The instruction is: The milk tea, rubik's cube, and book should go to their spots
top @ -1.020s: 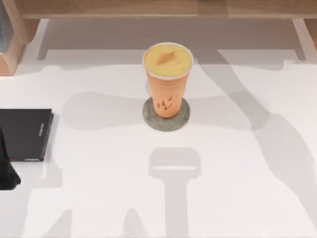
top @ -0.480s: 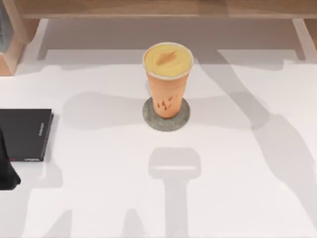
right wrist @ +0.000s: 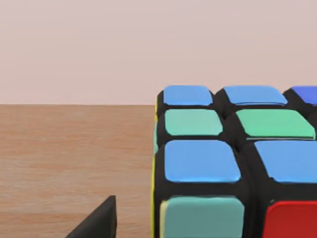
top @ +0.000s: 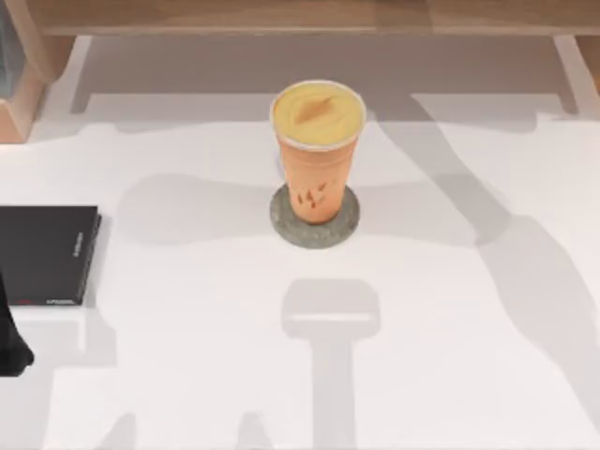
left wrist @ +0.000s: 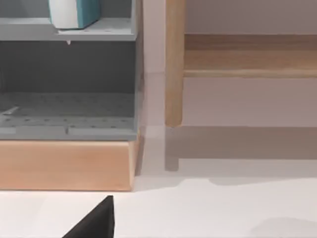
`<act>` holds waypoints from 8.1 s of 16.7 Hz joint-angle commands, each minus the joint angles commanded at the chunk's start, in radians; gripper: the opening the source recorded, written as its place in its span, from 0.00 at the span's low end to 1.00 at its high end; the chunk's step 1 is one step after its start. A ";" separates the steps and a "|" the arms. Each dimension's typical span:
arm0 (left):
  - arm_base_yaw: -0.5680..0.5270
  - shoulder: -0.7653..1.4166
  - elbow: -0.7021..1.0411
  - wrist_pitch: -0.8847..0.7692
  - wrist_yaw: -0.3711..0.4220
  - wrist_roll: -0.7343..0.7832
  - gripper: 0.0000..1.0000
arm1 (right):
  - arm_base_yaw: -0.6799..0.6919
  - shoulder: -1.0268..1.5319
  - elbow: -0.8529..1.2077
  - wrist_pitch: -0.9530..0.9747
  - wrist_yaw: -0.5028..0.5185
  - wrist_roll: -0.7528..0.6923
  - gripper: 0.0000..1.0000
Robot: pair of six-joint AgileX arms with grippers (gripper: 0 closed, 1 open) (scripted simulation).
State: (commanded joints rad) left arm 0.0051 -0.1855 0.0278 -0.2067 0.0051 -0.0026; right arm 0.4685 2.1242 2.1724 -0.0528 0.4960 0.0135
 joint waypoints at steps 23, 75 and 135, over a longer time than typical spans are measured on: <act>0.005 -0.202 0.028 -0.237 0.006 -0.003 1.00 | -0.152 -0.581 -0.662 0.041 -0.292 0.007 1.00; 0.320 2.124 1.305 0.788 0.357 -0.006 1.00 | -0.468 -2.124 -2.172 0.053 -0.496 -0.013 1.00; 0.362 2.018 1.315 0.902 0.320 0.284 0.00 | -0.468 -2.124 -2.172 0.053 -0.496 -0.013 1.00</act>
State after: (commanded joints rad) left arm 0.3674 1.8321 1.3430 0.6949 0.3248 0.2810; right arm 0.0000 0.0000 0.0000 0.0000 0.0000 0.0000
